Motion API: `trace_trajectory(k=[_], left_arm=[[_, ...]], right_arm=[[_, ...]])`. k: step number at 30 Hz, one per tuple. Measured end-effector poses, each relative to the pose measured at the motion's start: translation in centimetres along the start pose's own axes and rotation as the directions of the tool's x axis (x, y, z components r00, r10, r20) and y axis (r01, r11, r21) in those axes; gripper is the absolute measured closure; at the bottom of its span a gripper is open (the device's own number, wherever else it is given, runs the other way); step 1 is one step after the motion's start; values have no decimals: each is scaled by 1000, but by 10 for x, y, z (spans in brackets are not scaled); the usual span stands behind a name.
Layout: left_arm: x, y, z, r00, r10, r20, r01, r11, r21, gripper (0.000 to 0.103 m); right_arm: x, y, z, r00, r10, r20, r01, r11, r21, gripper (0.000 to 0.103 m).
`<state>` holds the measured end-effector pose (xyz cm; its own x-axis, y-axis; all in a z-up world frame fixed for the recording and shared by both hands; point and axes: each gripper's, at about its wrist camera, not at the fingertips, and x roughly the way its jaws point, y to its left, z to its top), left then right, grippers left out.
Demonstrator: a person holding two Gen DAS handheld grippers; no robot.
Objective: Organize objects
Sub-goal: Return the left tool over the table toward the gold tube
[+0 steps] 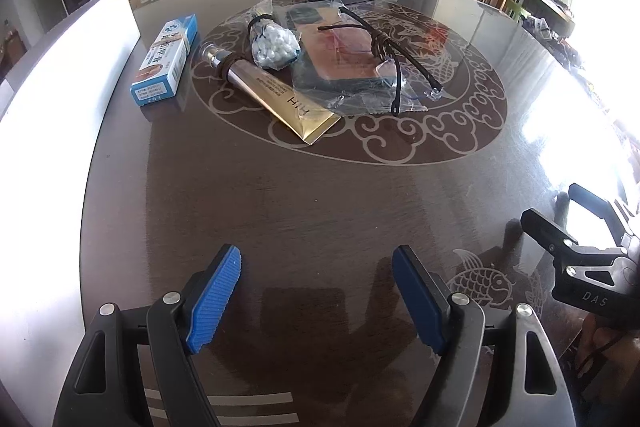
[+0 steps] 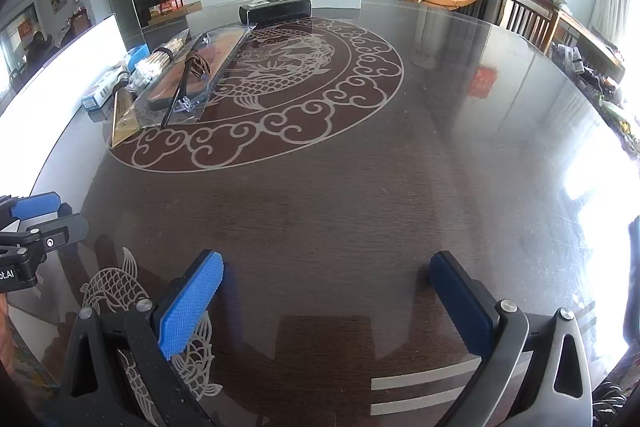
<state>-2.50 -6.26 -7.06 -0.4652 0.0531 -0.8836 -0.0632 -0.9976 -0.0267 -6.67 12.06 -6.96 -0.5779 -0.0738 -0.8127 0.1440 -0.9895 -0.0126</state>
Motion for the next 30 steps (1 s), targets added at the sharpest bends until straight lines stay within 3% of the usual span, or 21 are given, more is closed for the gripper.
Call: trace_trajectory(k=[5,10,16,23,30], left_arm=[[3,-4,-1,1000,21,-13,-21,1000,17,15],[3,1,-1,999,28,-17,-28,1000,8,14],[0,34,9,999,-42,-16,39,989,-145,14],[-7,62,67,994,21,104,3,973,-230,14],[23,65,107,991,95,94,-73,973,-217,14]], right_arm=[[-1,0,-1,1000,0,6,0,1000,-1,0],[-1,0,-1,1000,0,8,0,1000,-1,0],[-1,0,-1,1000,0,9,0,1000,-1,0],[-2,-1,-2,1000,-2,15,2,1000,-1,0],[-3,-1,-2,1000,-2,20,2,1000,-2,0]])
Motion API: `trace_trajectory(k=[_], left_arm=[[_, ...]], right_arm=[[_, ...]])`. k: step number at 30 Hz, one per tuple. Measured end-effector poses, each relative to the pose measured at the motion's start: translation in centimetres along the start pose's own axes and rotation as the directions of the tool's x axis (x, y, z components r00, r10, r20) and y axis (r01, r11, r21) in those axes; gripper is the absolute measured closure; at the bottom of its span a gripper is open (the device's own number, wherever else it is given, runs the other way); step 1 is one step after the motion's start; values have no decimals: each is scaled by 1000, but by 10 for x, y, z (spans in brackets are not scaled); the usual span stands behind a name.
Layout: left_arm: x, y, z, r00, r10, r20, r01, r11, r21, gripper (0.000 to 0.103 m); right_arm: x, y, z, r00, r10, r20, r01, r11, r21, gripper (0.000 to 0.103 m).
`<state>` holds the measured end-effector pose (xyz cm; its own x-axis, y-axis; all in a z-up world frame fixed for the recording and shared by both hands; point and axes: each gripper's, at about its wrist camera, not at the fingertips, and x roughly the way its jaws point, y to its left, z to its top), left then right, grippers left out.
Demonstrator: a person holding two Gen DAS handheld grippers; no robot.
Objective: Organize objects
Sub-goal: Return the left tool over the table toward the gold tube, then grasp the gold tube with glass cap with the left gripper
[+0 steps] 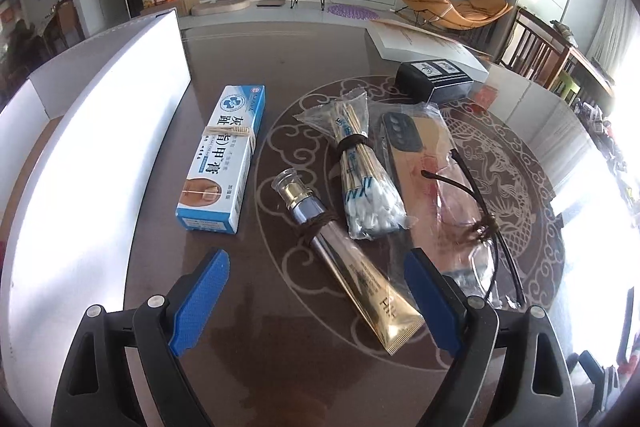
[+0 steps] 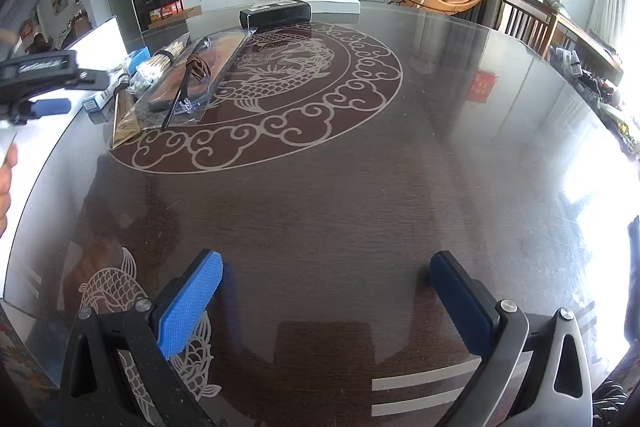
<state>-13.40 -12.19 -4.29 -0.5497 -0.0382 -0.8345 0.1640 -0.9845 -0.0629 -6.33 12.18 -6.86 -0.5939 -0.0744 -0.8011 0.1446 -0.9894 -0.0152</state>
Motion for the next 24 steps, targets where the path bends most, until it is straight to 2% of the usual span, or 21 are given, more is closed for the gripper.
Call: trace_trajectory(k=[5,8,10,16,18,20,22,24], left_arm=[[27,1,0,998,38,-56,-38,999,5,14],[38,1,-1,996,29,-79,-30,999,-11,14],[42,-3,0,995,67,-73,-66,998,13,13],[47,-6,5,995,73,-67,-72,997,18,9],[44,-6,2,996,67,-51,-66,998,24,17],[36,-7,-1,998,53,-24,-52,998,45,47],[30,-8,-6,999,42,-17,-41,997,64,62],[26,-6,-13,1000,25,-14,-24,997,70,68]], right_arm=[[0,0,0,1000,0,0,0,1000,0,0],[0,0,0,1000,0,0,0,1000,0,0],[0,0,0,1000,0,0,0,1000,0,0],[0,0,0,1000,1,1,-1,1000,-1,0],[0,0,0,1000,1,1,-1,1000,-1,0],[0,0,0,1000,1,1,-1,1000,-1,0],[0,0,0,1000,1,1,-1,1000,-1,0],[0,0,0,1000,1,1,-1,1000,-1,0]])
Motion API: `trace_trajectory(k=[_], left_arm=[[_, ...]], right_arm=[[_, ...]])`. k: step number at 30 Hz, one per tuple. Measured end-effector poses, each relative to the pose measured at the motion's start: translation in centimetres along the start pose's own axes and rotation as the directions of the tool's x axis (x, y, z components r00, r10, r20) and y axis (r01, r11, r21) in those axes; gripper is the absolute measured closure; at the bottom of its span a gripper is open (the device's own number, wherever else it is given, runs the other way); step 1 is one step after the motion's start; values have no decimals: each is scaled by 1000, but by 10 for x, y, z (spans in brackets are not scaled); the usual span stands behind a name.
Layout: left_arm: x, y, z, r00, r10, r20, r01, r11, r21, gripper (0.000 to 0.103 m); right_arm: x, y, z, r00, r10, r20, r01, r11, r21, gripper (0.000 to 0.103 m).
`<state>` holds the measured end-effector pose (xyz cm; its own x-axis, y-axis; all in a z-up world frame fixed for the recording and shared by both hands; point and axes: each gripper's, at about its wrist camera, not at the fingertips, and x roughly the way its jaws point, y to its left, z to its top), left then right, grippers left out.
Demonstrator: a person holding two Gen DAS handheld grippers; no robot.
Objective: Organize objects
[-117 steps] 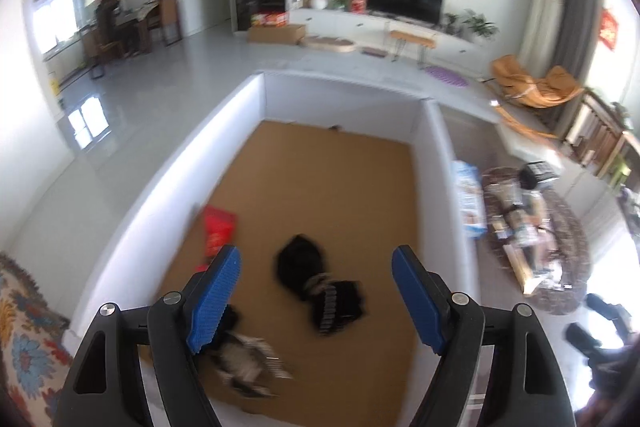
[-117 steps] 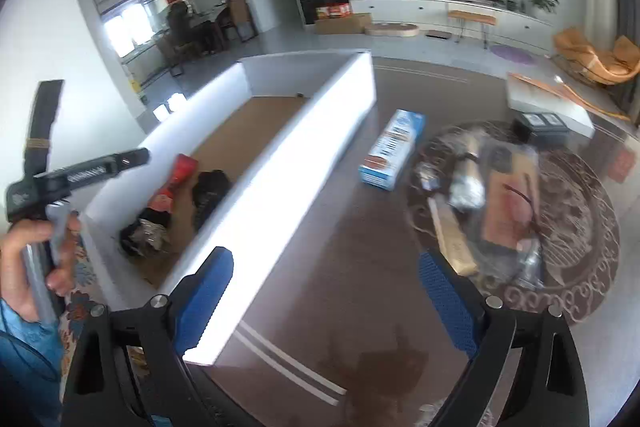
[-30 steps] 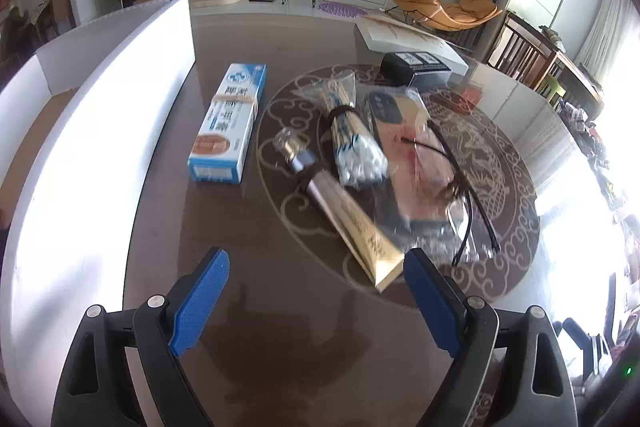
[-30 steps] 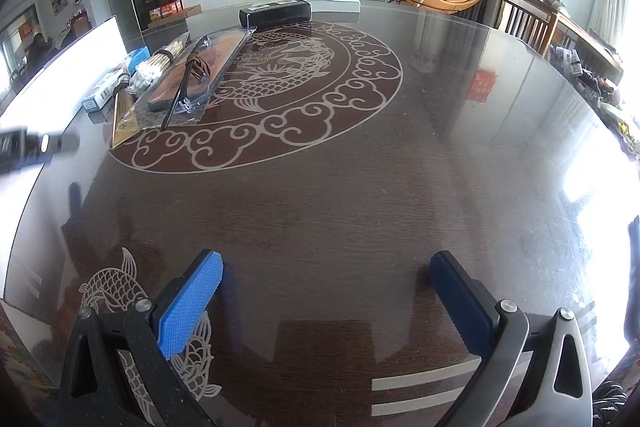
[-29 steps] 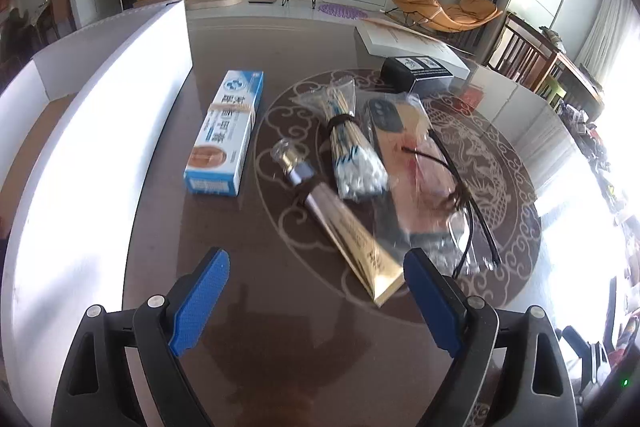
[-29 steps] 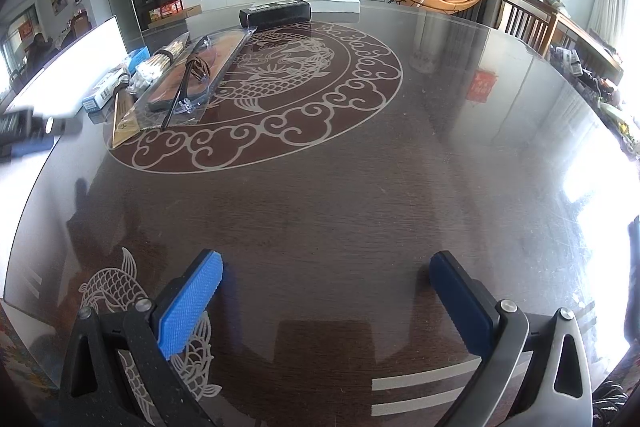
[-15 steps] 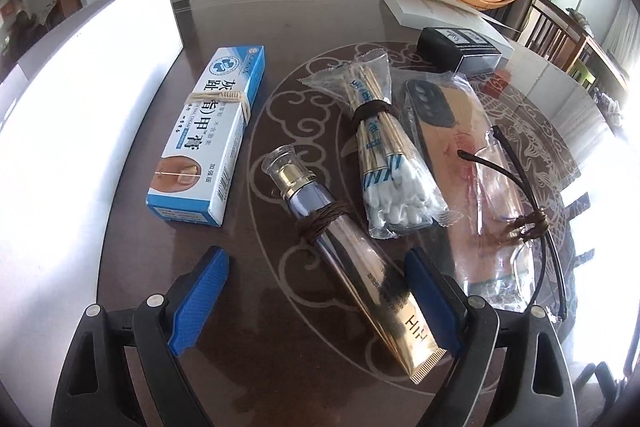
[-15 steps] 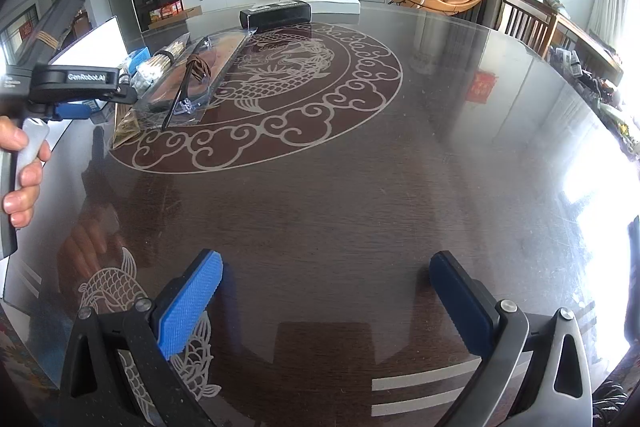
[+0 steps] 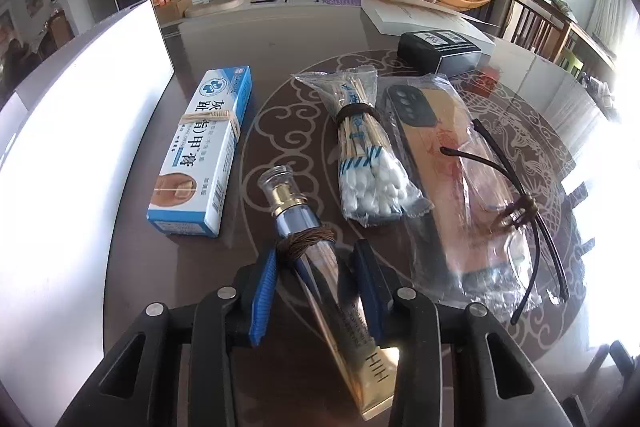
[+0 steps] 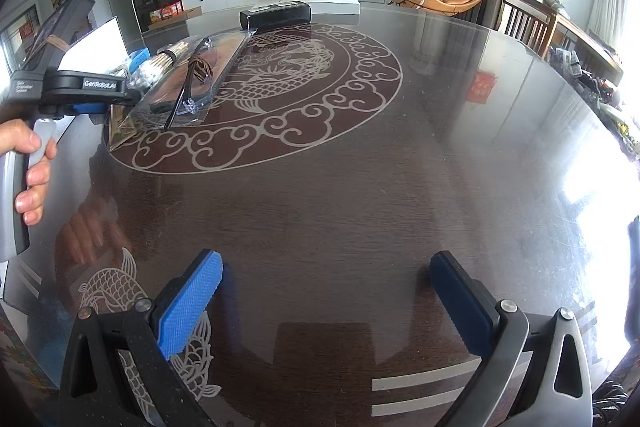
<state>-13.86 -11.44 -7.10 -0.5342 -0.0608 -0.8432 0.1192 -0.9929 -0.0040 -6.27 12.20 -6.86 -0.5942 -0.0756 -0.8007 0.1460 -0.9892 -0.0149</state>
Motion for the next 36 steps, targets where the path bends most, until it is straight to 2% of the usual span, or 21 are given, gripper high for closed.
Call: trace_trajectory(k=[7,10,13,15,17,19,24,26,36], left_arm=[[-31,-3,-48,999,-48,-17,49,996,71,70],[-47,-6,-74,998,-65,-15,66,990,128,69],[-56,-5,-86,997,-74,-8,74,984,160,66],[-56,-3,-88,997,-71,0,70,985,158,59],[-54,4,-86,1000,-31,3,30,992,122,32],[-48,16,-84,999,-35,-11,36,998,61,22],[-45,21,-84,1000,-15,1,15,998,57,10],[-41,24,-83,1000,-5,1,5,999,41,1],[-41,25,-84,1000,-10,24,9,999,39,0]], right_arm=[[0,0,0,1000,0,1,0,1000,0,0],[0,0,0,1000,0,2,0,1000,0,0],[0,0,0,1000,-1,5,1,1000,0,0],[0,0,1,1000,-1,4,1,1000,0,0],[-1,0,1,1000,-1,3,1,1000,-1,0],[-1,0,1,1000,-1,4,1,1000,-1,0],[-1,0,1,1000,-1,4,1,1000,-1,0],[-1,0,1,1000,-1,3,1,1000,-1,0],[-1,0,0,1000,-1,4,1,1000,-2,0]])
